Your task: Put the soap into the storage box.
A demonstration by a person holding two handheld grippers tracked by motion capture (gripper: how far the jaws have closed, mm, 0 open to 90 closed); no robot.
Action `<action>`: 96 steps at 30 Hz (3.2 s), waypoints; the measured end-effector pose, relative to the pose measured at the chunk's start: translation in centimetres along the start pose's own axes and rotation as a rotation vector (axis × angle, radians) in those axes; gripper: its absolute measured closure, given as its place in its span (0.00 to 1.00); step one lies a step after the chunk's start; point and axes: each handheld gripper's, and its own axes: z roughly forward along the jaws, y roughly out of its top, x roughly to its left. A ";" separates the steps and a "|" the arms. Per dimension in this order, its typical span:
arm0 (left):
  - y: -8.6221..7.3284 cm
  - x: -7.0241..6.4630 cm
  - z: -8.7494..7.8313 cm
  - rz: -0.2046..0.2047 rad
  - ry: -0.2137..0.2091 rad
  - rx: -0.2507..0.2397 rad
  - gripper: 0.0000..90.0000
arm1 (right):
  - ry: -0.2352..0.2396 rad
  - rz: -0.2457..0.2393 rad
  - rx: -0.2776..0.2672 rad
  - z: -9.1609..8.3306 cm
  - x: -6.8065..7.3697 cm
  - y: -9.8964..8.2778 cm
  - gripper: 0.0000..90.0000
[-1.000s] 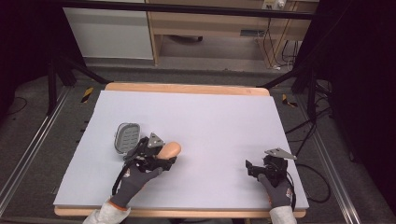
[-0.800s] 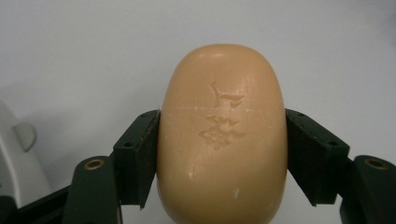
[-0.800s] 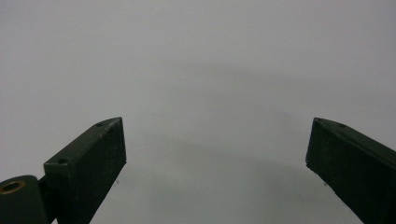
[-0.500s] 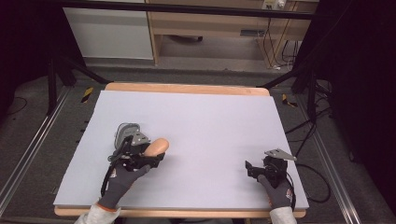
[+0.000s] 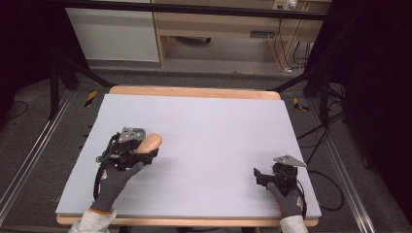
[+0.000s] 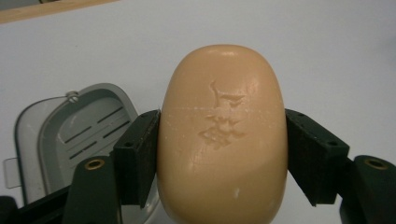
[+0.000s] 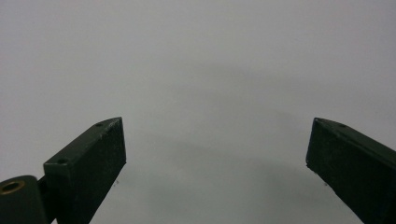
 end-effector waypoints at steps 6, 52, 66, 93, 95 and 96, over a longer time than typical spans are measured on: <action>0.3 1.2 -0.2 -0.026 0.030 -0.014 0.35 | 0.001 -0.003 0.001 0.0 0.0 0.0 0.06; -1.5 5.5 2.7 -0.103 0.157 0.070 0.35 | -0.001 -0.006 0.007 0.2 0.2 0.0 0.06; -1.6 5.7 2.7 -0.110 0.162 0.073 0.35 | -0.003 -0.008 0.009 0.2 0.2 0.0 0.06; -0.9 3.6 1.1 -0.066 0.081 -0.032 0.35 | -0.005 0.003 0.002 0.1 0.1 0.1 0.06; -1.1 3.0 0.8 -0.054 0.067 -0.036 0.36 | -0.009 0.001 0.001 0.1 0.0 0.0 0.06; -1.1 3.0 0.8 -0.054 0.067 -0.036 0.36 | -0.009 0.001 0.001 0.1 0.0 0.0 0.06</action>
